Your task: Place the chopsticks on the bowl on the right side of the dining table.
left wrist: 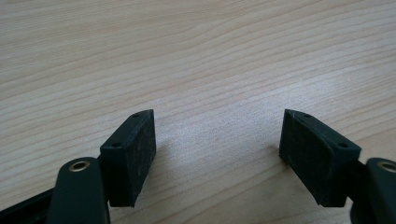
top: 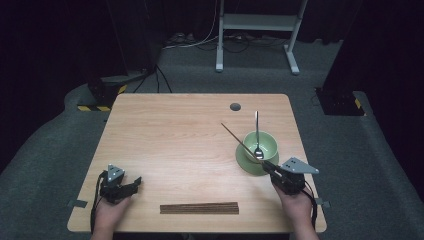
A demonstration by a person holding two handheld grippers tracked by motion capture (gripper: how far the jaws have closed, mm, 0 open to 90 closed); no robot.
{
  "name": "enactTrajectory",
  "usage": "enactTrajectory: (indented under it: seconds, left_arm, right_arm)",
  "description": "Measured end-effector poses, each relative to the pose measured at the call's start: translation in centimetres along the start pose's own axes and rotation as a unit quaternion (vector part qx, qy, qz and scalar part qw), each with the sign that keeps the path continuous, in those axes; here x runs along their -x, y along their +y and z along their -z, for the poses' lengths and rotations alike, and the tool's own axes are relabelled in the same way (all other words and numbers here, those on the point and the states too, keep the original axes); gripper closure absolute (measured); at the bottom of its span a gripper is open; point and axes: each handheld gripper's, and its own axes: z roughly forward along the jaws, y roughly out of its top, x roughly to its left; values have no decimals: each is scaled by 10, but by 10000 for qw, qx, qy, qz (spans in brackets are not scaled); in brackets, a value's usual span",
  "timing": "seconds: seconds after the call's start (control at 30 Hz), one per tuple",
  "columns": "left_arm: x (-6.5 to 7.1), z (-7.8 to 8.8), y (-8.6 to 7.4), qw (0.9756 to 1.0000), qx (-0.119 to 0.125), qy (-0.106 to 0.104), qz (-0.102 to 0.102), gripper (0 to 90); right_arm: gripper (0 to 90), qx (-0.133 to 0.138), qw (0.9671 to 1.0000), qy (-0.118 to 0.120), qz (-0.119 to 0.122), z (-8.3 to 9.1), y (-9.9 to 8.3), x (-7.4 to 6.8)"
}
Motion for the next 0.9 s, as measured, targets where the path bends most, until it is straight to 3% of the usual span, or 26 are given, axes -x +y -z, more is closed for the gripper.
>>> enactTrajectory:
  seconds: [0.13, 0.4, 0.9]
  left_arm:
    - [0, 0, 0, 10000, -5, -13, 9, 273]
    - [0, 0, 0, 10000, -4, -6, -1, 275]
    - [0, 0, 0, 10000, -5, -31, 15, 278]
  right_arm:
    - [835, 4, 9997, -212, -71, 4, -3, 10]
    - [835, -13, 9990, -339, -277, 9, -8, 24]
    - [829, -127, 9989, -378, -250, 4, -10, 25]
